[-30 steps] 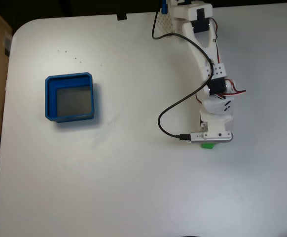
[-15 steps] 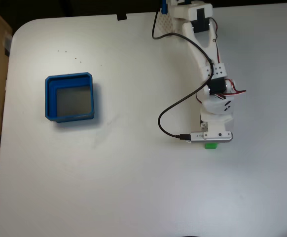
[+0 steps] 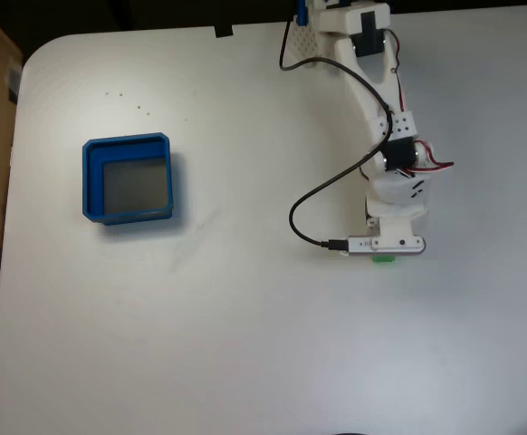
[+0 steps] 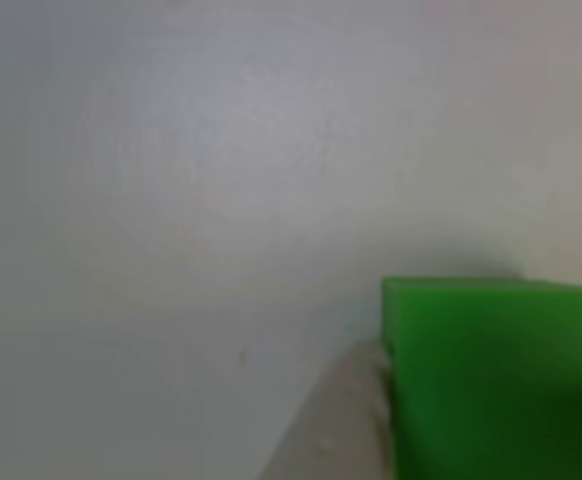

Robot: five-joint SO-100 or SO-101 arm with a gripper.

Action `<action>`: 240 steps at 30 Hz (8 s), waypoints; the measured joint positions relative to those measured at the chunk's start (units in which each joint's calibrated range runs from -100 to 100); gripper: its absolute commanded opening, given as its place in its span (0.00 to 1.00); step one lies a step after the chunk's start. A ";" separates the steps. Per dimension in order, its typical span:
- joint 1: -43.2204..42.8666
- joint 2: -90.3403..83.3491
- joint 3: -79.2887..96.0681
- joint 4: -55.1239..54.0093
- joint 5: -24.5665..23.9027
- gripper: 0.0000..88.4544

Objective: Pick up green cube and drop it in the blue box

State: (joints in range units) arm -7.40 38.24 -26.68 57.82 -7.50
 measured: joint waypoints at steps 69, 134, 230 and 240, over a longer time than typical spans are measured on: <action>50.00 -18.23 0.00 0.08 -0.05 0.02; 51.00 -5.66 0.09 -11.31 -0.15 0.30; 46.23 -118.85 106.80 -11.39 -0.15 0.26; 46.23 -129.17 116.29 -11.39 0.00 0.26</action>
State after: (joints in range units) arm 38.83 -90.93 89.62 46.43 -7.50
